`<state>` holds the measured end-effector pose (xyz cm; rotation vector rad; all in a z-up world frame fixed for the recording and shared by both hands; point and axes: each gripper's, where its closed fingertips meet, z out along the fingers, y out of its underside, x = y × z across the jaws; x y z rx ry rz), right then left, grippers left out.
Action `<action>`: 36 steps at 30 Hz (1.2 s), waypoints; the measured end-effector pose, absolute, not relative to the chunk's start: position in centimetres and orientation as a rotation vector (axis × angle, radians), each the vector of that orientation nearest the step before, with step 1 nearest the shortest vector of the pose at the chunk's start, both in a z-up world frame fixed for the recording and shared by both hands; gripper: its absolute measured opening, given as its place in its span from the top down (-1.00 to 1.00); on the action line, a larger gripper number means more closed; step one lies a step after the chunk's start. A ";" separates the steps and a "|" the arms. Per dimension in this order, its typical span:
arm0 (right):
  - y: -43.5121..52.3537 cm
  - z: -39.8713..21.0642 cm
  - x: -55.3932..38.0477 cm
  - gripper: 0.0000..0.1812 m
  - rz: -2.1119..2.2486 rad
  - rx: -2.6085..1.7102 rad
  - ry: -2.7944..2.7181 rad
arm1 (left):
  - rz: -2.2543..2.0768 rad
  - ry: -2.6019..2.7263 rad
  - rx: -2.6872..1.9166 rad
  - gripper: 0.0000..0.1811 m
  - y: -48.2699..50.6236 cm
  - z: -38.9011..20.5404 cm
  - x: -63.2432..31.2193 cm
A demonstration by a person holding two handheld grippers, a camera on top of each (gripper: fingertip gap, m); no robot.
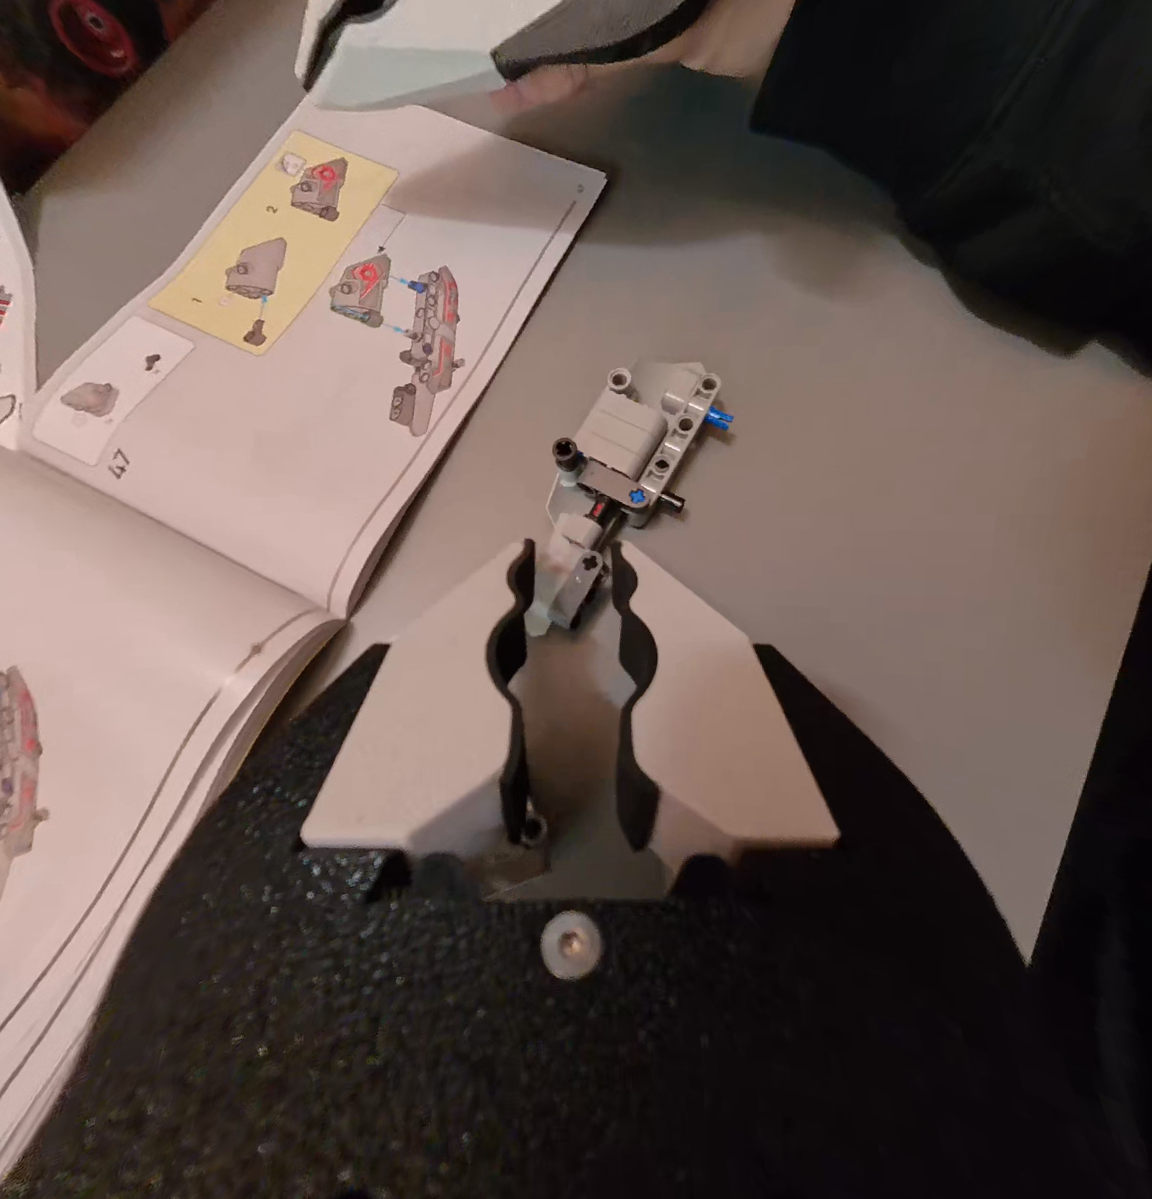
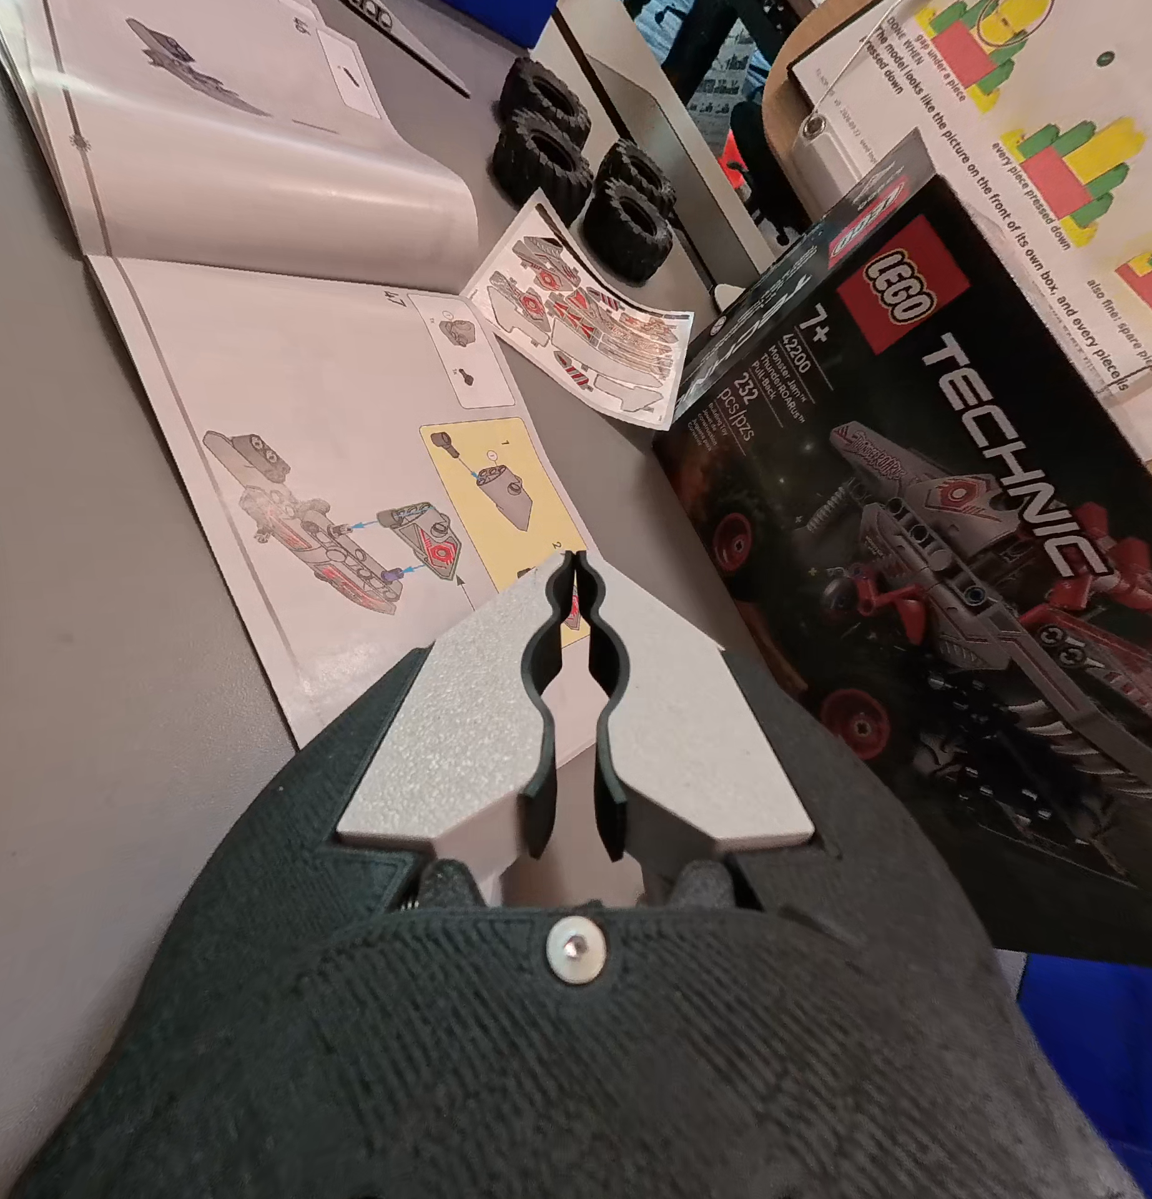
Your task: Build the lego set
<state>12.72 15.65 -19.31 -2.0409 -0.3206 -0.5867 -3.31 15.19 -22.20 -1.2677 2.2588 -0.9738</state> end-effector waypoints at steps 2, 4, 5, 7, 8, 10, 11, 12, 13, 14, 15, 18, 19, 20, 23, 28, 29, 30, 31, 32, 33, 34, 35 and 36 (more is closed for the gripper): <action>15.8 -19.4 12.7 1.00 -0.577 -2.034 -0.314 | -0.989 2.234 -1.255 0.73 15.7 -21.5 -3.3; 15.9 -19.4 12.5 1.00 -0.560 -2.025 -0.307 | -1.027 2.183 -1.242 0.73 16.7 -20.0 -3.4; 16.0 -19.4 12.3 1.00 -0.555 -2.019 -0.311 | -1.047 2.150 -1.234 0.75 17.5 -19.1 -3.6; 16.1 -19.5 12.2 1.00 -0.555 -2.004 -0.316 | -1.062 2.046 -1.231 0.81 20.0 -16.7 -3.8; 16.2 -19.6 12.2 1.00 -0.552 -2.002 -0.316 | -1.054 1.988 -1.231 0.85 21.8 -15.4 -3.9; 16.1 -19.8 12.5 1.00 -0.581 -2.012 -0.317 | -0.993 1.859 -1.241 0.91 26.4 -12.6 -4.5; 16.1 -19.9 12.6 1.00 -0.602 -2.013 -0.324 | -0.953 1.792 -1.250 0.94 29.0 -11.1 -4.9; 16.1 -19.9 12.7 1.00 -0.625 -2.014 -0.333 | -0.911 1.735 -1.259 0.95 31.6 -9.8 -5.4; 16.1 -20.1 12.8 1.00 -0.651 -2.016 -0.342 | -0.860 1.683 -1.273 0.98 34.4 -8.6 -6.0; 16.2 -20.2 13.0 1.00 -0.680 -2.019 -0.350 | -0.799 1.627 -1.293 0.99 37.4 -7.5 -6.6; 16.2 -20.3 13.1 1.00 -0.711 -2.019 -0.358 | -0.734 1.582 -1.316 0.99 40.4 -6.6 -7.2; 16.0 -19.8 13.9 1.00 -0.832 -1.974 -0.353 | -0.561 1.603 -1.427 0.98 47.8 -6.3 -8.9; 15.8 -19.7 14.2 1.00 -0.871 -1.964 -0.351 | -0.515 1.615 -1.461 0.98 49.9 -6.4 -9.2; 15.7 -19.7 14.6 1.00 -0.901 -1.965 -0.347 | -0.482 1.642 -1.492 0.97 51.7 -6.6 -9.4; 15.6 -20.5 15.1 1.00 -0.953 -2.013 -0.365 | -0.438 1.763 -1.554 0.97 55.7 -7.7 -8.9; 15.5 -21.2 16.0 1.00 -1.090 -2.063 -0.404 | -0.336 1.835 -1.692 0.94 61.5 -10.3 -7.9; 15.4 -21.1 16.2 1.00 -1.110 -2.060 -0.397 | -0.351 1.820 -1.713 0.94 62.2 -10.6 -7.5; 15.3 -21.0 16.3 1.00 -1.124 -2.059 -0.387 | -0.374 1.838 -1.732 0.95 62.5 -11.2 -7.1; 15.2 -20.9 16.5 1.00 -1.136 -2.059 -0.378 | -0.375 1.867 -1.769 0.95 62.6 -11.7 -7.0; 15.2 -20.9 16.7 0.99 -1.150 -2.062 -0.372 | -0.371 1.874 -1.787 0.96 62.9 -12.1 -6.9; 15.1 -21.0 16.8 0.97 -1.162 -2.066 -0.371 | -0.369 1.885 -1.787 0.98 63.0 -12.6 -6.8; 15.1 -21.1 16.9 0.95 -1.173 -2.071 -0.372 | -0.373 1.923 -1.795 0.99 62.7 -13.3 -7.0; 15.1 -21.1 17.1 0.94 -1.186 -2.072 -0.371 | -0.370 1.966 -1.819 0.98 62.5 -14.1 -7.3; 15.0 -21.0 17.2 0.92 -1.200 -2.068 -0.365 | -0.349 1.994 -1.847 0.97 62.5 -14.8 -7.7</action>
